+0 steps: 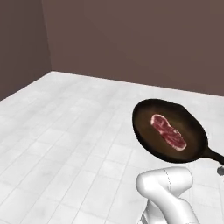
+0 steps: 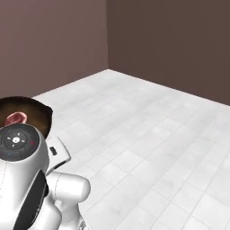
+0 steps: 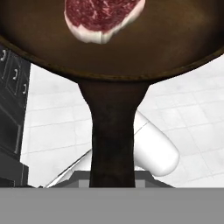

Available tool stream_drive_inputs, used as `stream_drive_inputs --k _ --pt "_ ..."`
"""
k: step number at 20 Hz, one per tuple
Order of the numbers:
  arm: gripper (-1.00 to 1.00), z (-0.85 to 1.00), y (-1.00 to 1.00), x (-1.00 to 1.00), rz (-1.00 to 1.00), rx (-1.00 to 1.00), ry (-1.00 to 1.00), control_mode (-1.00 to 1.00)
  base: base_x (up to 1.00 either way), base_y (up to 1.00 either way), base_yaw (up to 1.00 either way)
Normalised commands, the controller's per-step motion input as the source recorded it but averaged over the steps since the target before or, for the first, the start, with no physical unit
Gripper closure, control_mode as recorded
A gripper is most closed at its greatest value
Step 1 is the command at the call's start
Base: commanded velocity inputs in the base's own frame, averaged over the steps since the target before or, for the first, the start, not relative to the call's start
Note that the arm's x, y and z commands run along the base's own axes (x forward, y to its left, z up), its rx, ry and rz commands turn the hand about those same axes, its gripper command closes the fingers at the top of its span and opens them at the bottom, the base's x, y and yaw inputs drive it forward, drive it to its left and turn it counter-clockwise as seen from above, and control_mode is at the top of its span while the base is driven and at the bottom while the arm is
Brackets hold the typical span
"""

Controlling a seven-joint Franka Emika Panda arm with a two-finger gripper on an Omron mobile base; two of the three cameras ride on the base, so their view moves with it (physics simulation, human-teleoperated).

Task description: Pick up the pan with the steak in it and place it on the dining table. Then place the steak on the plate.

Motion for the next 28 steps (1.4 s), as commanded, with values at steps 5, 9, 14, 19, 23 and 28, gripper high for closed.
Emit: stream_drive_inputs --k 5,9,14,19,23,28 --pt "1.00 0.00 0.00 0.00 0.00 0.00 0.00 1.00 -0.05 -0.03 0.15" --pt "1.00 0.00 0.00 0.00 0.00 0.00 0.00 1.00 -0.02 0.00 0.06" --pt "1.00 0.00 0.00 0.00 0.00 0.00 0.00 1.00 0.00 -0.17 -0.12" --pt "1.00 0.00 0.00 0.00 0.00 0.00 0.00 1.00 0.00 -0.47 -0.34" --pt "1.00 0.00 0.00 0.00 0.00 0.00 0.00 1.00 0.00 -0.50 -0.36" --pt "1.00 0.00 0.00 0.00 0.00 0.00 0.00 1.00 0.02 -0.50 -0.37"
